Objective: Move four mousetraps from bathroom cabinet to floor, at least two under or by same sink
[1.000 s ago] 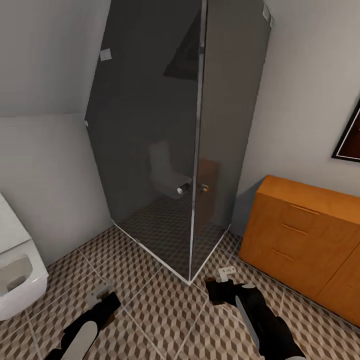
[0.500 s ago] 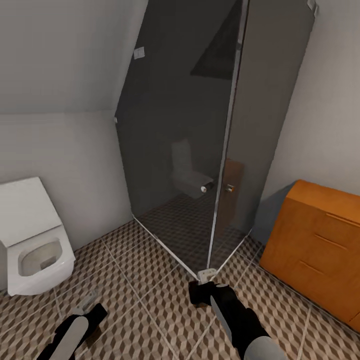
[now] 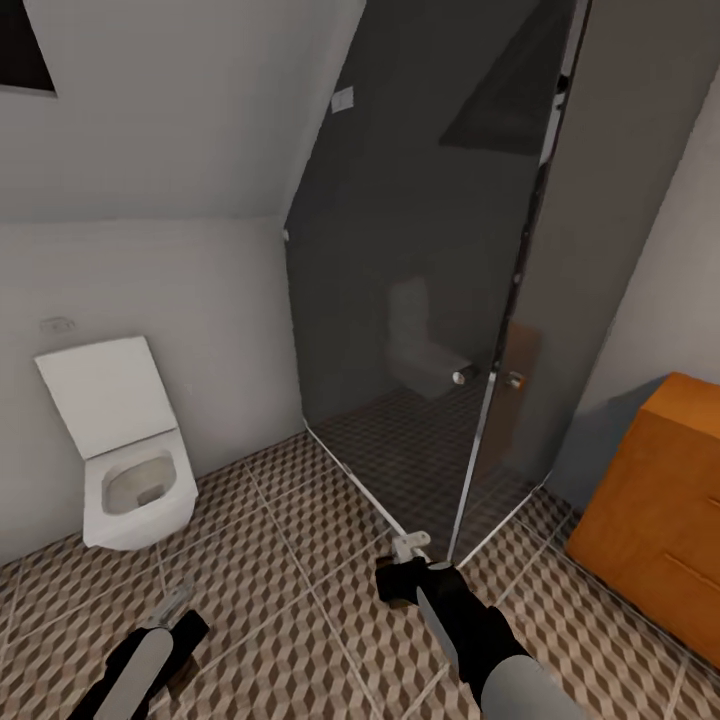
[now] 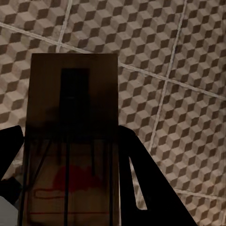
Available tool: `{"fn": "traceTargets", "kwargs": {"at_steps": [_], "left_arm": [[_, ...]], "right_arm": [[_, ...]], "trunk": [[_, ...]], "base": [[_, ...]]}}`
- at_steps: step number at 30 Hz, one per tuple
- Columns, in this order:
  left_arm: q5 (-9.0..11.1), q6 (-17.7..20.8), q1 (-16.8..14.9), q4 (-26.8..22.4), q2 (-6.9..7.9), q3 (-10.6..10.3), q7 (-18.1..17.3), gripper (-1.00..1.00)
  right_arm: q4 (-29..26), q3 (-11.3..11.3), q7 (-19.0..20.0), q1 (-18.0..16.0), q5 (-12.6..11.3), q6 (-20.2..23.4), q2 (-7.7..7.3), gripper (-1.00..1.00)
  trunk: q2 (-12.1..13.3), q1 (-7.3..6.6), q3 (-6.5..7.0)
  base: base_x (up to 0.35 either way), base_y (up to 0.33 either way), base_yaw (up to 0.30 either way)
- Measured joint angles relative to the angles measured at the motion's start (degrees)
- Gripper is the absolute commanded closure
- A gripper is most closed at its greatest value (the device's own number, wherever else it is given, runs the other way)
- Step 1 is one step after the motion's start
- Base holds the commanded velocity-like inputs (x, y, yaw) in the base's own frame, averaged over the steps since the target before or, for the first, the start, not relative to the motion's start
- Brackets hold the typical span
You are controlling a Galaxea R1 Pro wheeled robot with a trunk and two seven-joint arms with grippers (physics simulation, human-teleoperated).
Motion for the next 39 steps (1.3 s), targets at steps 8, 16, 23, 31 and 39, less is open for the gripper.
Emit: {"fn": "traceTargets", "kwargs": {"at_steps": [8, 16, 23, 31, 39], "left_arm": [[-0.4, -0.1, -7.2, 2.3, 0.41, 0.1, -4.7, 1.00], [-3.1, -0.3, -1.7, -4.6, 2.29, 0.4, -3.4, 1.00], [-9.6, 0.3, -2.8, 3.0, 4.90, -0.1, -3.4, 1.00], [-10.3, 0.6, -6.3, 14.0, 5.73, -4.2, -10.2, 1.00], [-10.1, 0.6, -7.3, 18.4, 6.26, -4.6, -16.9, 1.00]], "right_arm": [[-8.9, 0.2, 8.4, -0.2, -0.1, -2.2, -0.44, 1.00], [-10.9, 0.2, 13.6, 1.7, 0.5, -6.1, -0.67, 1.00], [1.5, 0.4, 4.2, 1.5, 0.5, -14.2, -0.12, 1.00], [3.2, 0.2, 0.0, 1.5, 0.4, -16.8, -0.21, 1.00], [1.4, 0.3, -3.4, 1.5, -0.1, -16.3, -0.36, 1.00]], "trunk": [[-3.2, 1.76, -1.43], [-6.4, 3.51, -2.88], [-9.2, 5.05, -4.13], [-12.4, 6.81, -5.57], [-15.6, 8.57, -7.00]], "base": [[0.000, 0.000, 0.292], [0.000, 0.000, 0.125], [0.000, 0.000, 0.011], [0.000, 0.000, 0.001], [0.000, 0.000, 0.000]]}}
